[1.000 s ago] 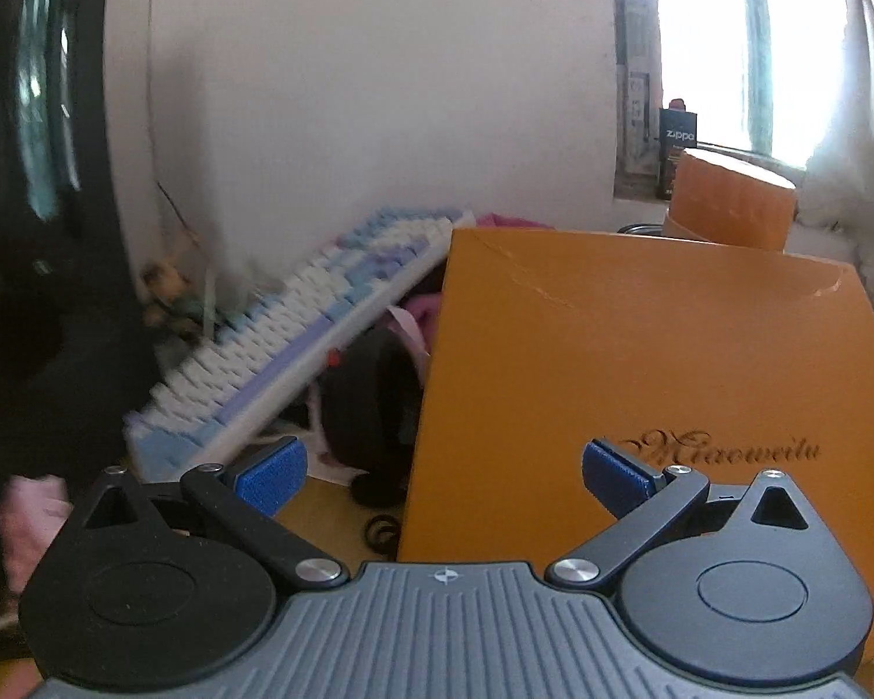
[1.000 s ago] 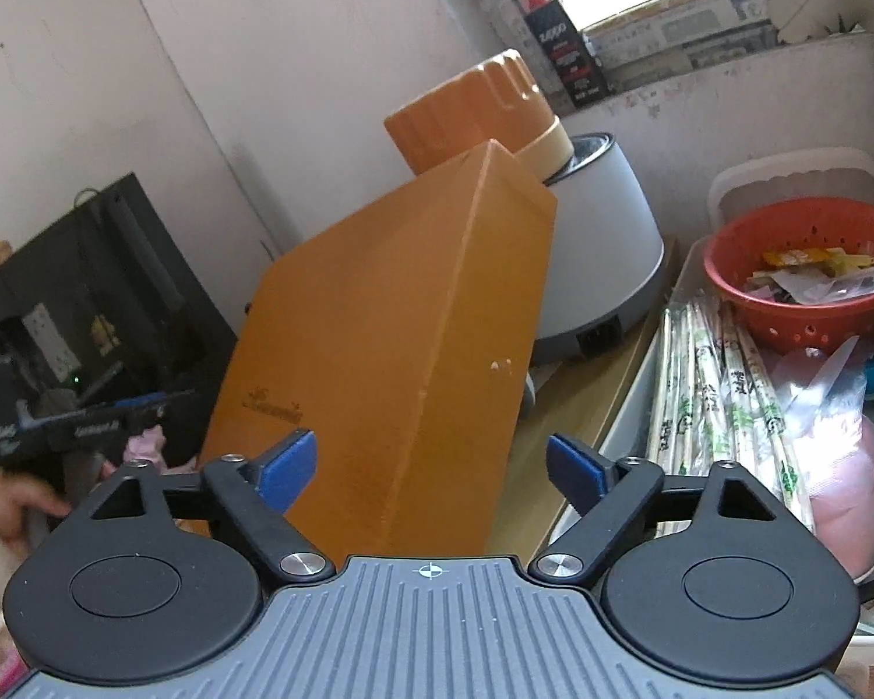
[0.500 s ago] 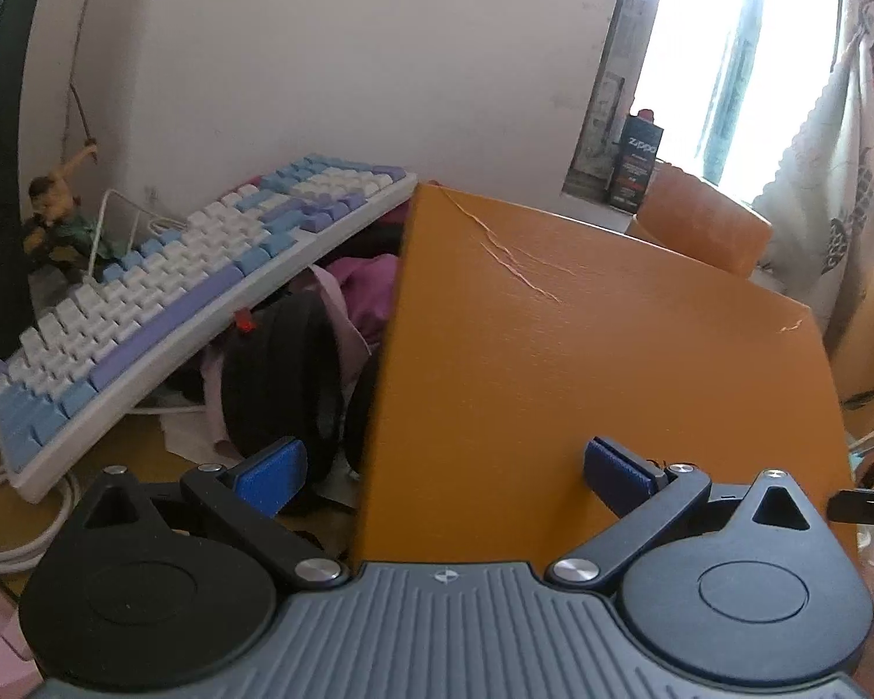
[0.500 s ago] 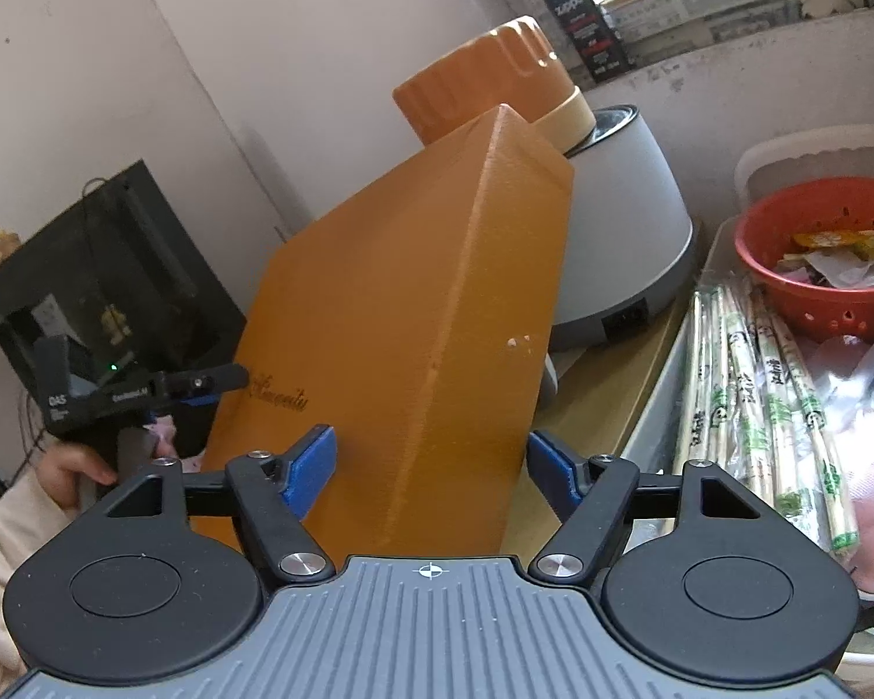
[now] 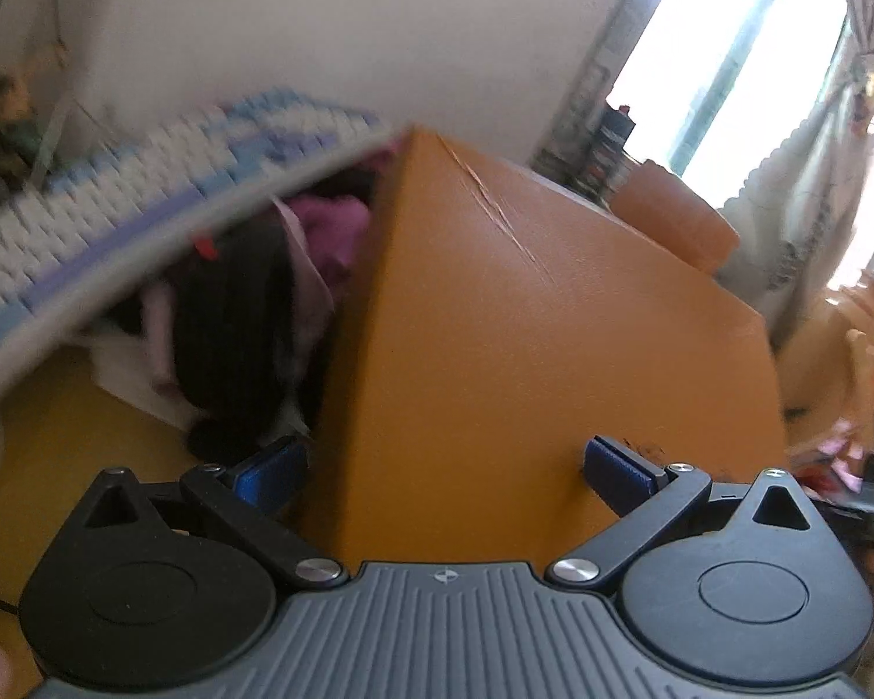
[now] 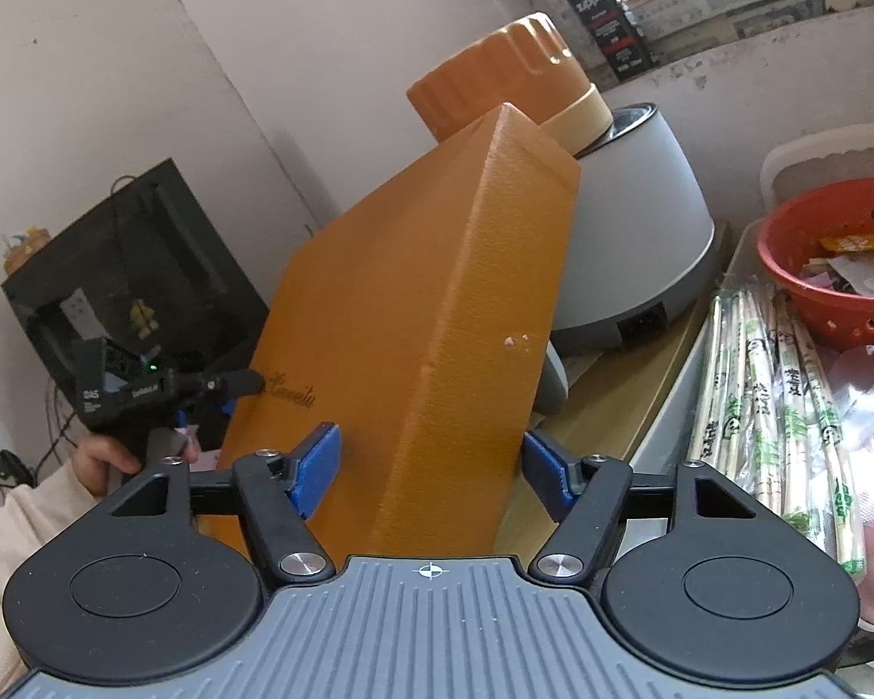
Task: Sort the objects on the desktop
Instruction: 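Close the right tool on the box edge while the left tool presses its face, then pull the orange box off the shelf with both tools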
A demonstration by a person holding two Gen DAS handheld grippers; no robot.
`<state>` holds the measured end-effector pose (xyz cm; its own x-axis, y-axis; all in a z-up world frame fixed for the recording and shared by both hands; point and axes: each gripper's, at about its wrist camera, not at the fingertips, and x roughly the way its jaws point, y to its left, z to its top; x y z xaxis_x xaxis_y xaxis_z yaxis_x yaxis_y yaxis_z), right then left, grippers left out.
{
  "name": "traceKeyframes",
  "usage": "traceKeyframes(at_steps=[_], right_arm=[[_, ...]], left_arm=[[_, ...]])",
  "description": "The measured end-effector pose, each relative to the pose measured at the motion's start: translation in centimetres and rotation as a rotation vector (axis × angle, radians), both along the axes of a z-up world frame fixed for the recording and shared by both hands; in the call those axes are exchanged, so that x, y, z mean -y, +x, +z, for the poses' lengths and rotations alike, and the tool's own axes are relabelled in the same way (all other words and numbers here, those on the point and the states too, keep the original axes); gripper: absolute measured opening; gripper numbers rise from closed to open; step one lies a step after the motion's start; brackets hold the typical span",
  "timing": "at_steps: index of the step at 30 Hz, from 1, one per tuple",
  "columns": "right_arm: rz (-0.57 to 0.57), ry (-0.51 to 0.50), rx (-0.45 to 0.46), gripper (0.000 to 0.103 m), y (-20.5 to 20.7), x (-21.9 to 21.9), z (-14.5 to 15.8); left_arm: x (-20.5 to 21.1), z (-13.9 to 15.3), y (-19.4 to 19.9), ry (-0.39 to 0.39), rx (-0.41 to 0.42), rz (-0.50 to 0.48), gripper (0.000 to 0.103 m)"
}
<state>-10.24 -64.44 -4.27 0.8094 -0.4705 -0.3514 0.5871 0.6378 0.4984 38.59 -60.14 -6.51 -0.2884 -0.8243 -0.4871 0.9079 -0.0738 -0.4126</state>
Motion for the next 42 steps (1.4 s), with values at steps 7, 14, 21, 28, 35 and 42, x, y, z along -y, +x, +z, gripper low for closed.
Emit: traceKeyframes(at_steps=[7,14,21,28,35,42], right_arm=[[0.003,0.008,0.000,0.071,0.0,0.1,0.1],[0.005,0.008,-0.008,0.071,0.1,0.1,0.3],[0.010,0.007,-0.018,0.071,0.3,0.1,0.7],[0.021,-0.012,-0.034,0.071,0.1,-0.7,1.2],[0.035,-0.078,-0.051,0.071,0.2,-2.2,2.9],[0.110,-0.173,-0.074,0.070,0.2,-4.4,3.4]], left_arm=[[0.6,-0.5,0.2,0.026,-0.031,-0.015,0.103],[1.1,-0.7,0.5,0.003,-0.038,-0.051,0.103],[0.3,-0.7,0.2,-0.006,-0.044,-0.026,0.103],[-1.4,0.5,-0.2,-0.015,-0.048,0.009,0.102],[-5.0,3.5,-1.7,-0.022,0.030,0.069,0.089],[-9.4,3.8,-2.6,-0.037,0.064,0.109,0.094]])
